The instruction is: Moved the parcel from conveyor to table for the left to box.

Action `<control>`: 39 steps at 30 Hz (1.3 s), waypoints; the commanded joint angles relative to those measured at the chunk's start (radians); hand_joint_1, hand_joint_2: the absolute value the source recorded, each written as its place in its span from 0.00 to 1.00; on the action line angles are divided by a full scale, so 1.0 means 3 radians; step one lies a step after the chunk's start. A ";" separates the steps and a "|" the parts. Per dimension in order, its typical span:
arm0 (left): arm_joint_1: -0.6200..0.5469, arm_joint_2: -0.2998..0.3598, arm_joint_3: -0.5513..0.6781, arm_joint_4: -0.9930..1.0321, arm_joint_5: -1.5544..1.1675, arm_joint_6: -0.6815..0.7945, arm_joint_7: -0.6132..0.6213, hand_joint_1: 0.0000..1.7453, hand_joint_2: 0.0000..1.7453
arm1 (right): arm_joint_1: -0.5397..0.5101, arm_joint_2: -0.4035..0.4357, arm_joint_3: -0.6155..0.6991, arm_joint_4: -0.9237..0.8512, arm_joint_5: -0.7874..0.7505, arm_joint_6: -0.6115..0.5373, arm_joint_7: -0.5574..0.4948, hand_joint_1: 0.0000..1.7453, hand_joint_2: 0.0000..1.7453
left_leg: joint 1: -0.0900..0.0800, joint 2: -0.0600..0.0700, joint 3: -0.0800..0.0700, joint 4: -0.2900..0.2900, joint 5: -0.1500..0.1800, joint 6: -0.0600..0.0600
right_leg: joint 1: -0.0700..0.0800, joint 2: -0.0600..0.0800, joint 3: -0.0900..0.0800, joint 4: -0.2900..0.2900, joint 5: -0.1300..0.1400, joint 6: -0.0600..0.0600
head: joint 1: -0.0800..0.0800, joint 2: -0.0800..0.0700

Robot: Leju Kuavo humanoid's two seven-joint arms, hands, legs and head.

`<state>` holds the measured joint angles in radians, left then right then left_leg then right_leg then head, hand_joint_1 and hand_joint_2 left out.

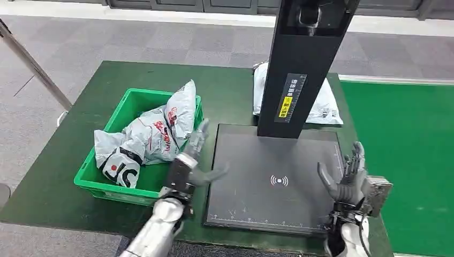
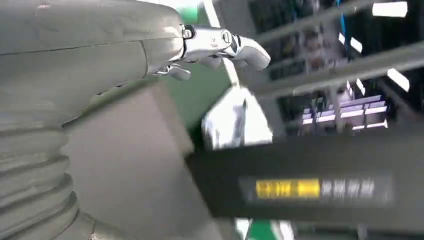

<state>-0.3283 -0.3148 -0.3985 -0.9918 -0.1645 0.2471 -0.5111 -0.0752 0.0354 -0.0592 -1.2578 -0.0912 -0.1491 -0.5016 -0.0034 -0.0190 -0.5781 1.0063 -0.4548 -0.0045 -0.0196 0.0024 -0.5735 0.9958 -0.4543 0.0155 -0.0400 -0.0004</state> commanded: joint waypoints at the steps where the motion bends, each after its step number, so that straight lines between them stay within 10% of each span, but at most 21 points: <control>1: -0.0521 -0.0071 -0.0372 0.0872 0.0114 0.0120 -0.0113 0.00 1.00 | -0.0238 0.0100 0.0347 0.0405 -0.0045 -0.0101 0.0003 0.00 1.00 | 0.0006 0.0008 0.0002 -0.0002 0.0001 -0.0004 | 0.0007 0.0003 0.0002 -0.0006 0.0004 -0.0006 | 0.0000 0.0000; 39: -0.0682 0.0081 -0.0433 0.1087 0.0524 0.0273 -0.0193 0.00 1.00 | -0.0446 0.0114 0.0361 0.0613 -0.0188 -0.0182 -0.0144 0.00 1.00 | 0.0005 0.0014 -0.0001 -0.0003 0.0001 -0.0004 | 0.0006 0.0009 -0.0002 -0.0004 0.0005 -0.0005 | 0.0000 0.0000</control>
<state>-0.5076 -0.3399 -0.4803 -0.7019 -0.0191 0.3365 -0.5837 -0.1774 0.0633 -0.0057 -1.1406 -0.1431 -0.2079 -0.5451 -0.0032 -0.0195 -0.5795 1.0064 -0.4544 -0.0046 -0.0193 0.0020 -0.5746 0.9963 -0.4541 0.0153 -0.0401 -0.0004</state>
